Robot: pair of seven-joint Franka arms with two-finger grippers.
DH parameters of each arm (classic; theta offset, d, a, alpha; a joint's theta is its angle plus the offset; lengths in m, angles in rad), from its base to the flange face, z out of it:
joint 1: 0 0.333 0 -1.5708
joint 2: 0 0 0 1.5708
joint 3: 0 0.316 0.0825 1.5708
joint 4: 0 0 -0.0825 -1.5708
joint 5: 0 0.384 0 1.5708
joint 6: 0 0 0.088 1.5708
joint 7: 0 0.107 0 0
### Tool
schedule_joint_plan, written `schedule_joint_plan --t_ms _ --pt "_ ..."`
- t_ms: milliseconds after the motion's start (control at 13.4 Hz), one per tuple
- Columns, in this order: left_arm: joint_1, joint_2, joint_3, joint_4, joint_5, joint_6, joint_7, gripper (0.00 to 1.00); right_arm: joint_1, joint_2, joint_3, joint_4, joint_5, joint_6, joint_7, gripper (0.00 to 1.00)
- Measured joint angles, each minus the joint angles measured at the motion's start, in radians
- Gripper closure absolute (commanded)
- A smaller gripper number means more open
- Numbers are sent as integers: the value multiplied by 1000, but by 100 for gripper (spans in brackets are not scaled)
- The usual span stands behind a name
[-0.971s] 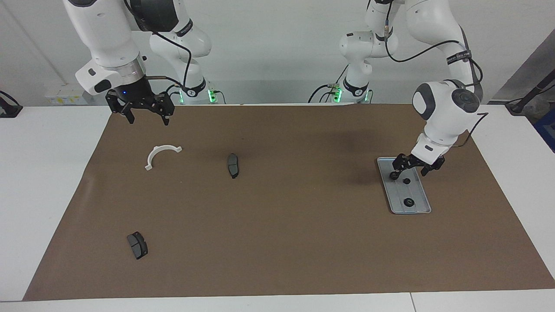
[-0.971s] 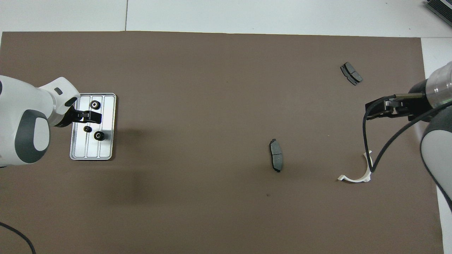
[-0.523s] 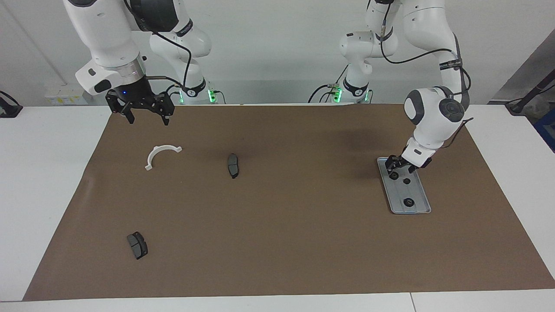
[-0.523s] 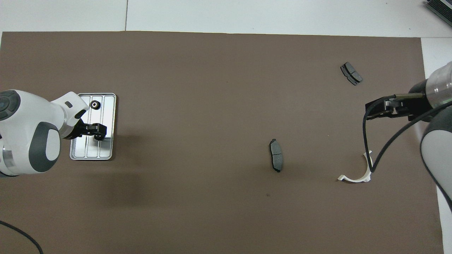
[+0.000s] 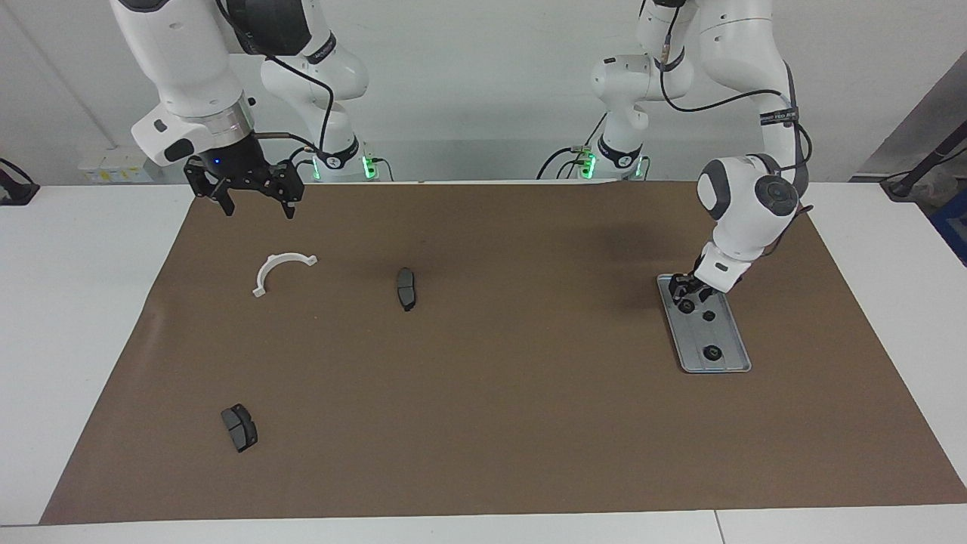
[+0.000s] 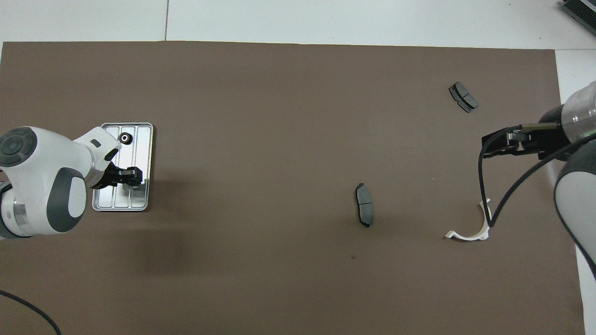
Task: Place bearing gear from tray to pile
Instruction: 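Reach the left gripper into the metal tray and grasp a black gear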
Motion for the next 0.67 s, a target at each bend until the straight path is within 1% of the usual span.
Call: schedule_joint_plan --t_ms 448,672 --pt "0 0 -1 -29 0 38 -22 51 0 0 0 0 0 0 0 0" --pt "0 0 -1 -37 0 48 -25 61 0 0 0 0 0 0 0 0"
